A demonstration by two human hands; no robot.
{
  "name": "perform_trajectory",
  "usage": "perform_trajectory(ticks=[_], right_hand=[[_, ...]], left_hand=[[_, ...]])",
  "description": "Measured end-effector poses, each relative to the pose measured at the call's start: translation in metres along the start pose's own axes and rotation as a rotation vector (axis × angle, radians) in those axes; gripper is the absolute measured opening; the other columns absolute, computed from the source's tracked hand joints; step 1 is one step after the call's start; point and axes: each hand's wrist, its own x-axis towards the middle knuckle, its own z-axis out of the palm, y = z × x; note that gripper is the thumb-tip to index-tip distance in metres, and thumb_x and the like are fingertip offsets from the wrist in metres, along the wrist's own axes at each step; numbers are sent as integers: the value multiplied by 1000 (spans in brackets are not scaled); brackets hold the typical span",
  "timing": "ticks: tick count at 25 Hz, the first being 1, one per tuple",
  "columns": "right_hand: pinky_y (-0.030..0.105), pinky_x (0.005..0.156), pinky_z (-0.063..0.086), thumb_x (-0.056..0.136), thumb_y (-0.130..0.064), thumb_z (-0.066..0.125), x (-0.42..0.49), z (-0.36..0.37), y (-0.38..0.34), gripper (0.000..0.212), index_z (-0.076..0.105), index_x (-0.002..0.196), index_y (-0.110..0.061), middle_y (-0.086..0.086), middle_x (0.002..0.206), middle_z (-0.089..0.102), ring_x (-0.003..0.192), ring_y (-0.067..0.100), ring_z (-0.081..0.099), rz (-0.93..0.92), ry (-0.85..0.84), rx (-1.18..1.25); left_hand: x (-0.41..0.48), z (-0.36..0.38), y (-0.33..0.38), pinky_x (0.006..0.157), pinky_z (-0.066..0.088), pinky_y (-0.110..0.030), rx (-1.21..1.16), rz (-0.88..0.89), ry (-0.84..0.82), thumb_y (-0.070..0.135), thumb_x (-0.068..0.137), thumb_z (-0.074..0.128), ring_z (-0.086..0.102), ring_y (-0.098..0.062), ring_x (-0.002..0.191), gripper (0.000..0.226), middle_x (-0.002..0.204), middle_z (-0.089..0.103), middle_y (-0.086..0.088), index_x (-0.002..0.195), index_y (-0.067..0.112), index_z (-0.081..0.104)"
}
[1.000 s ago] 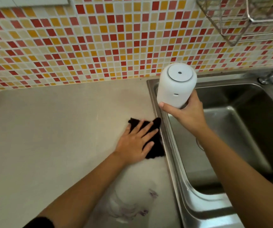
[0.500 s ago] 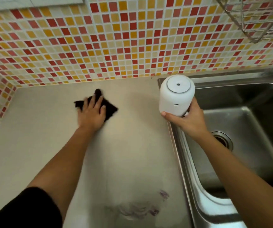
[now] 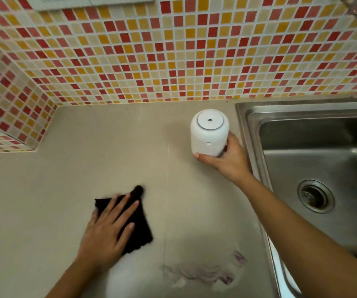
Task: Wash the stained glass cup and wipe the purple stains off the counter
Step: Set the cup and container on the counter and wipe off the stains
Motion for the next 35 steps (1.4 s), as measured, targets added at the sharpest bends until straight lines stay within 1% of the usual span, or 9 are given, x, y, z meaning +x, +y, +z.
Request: perform_trajectory(ticks=[4,6,13,17,20,24,27,30,35], right_hand=[[41,96,48,47,-45,86,-3,22,-2,90,46,125,-27,-1,122,52,111,17,53,-34,-46,-65],[42,97,46,48,-43,87,-4,29,-1,90,48,126,-23,2,121,53,111,19,53,-52,-78,-103],[34,100,46,46,-44,88,1,15,3,94,44,128,-26,-16,119,57,107,-4,54,12,-215,-82],[42,115,23,56,-48,84,-12,-4,7,115,20,146,-16,6,150,32,138,23,28,16,-299,-403],[43,117,6,84,-55,55,-59,-35,25,85,18,147,-13,8,156,17,145,24,8,-73,-242,-799],[44,114,-3,99,-45,19,-106,-73,47,57,15,148,-17,2,158,5,145,19,-4,-111,-281,-997],[44,115,0,100,-37,19,-112,-83,59,53,8,148,-18,-1,157,-5,144,16,-7,-94,-371,-1037],[40,114,-4,100,-32,23,-114,-80,65,54,4,148,-19,-8,151,-15,141,11,-14,-94,-343,-995],[40,110,-12,99,-36,18,-110,-77,70,53,3,149,-24,-13,151,-15,138,7,-18,-96,-302,-1002]], left_hand=[[93,-24,-29,114,11,-54,-70,-473,89,44,98,20,6,-22,146,53,158,16,0,149,29,19],[103,-20,-13,115,7,-54,-95,-534,86,40,100,21,1,-23,146,51,159,9,0,150,29,14],[-103,23,56,105,21,-42,-49,-70,-8,48,97,15,12,-16,145,53,154,28,4,146,32,26],[-85,3,22,103,27,-54,-61,-339,43,43,96,18,18,-23,143,55,152,31,-6,146,21,30],[2,-7,34,113,12,-54,-82,-543,92,36,100,25,5,-24,146,51,158,14,-1,149,26,19],[58,9,123,114,10,-49,-48,-121,42,39,99,24,5,-20,146,49,158,13,8,147,35,18],[-15,27,170,110,26,-50,-28,257,2,40,95,30,23,-21,142,47,152,32,8,142,35,36],[-102,29,136,107,26,-44,-25,430,-91,42,98,26,22,-16,143,46,151,32,9,143,37,31],[-60,5,61,109,23,-53,-25,-88,-27,46,96,13,3,-14,145,53,155,22,5,147,33,18]])
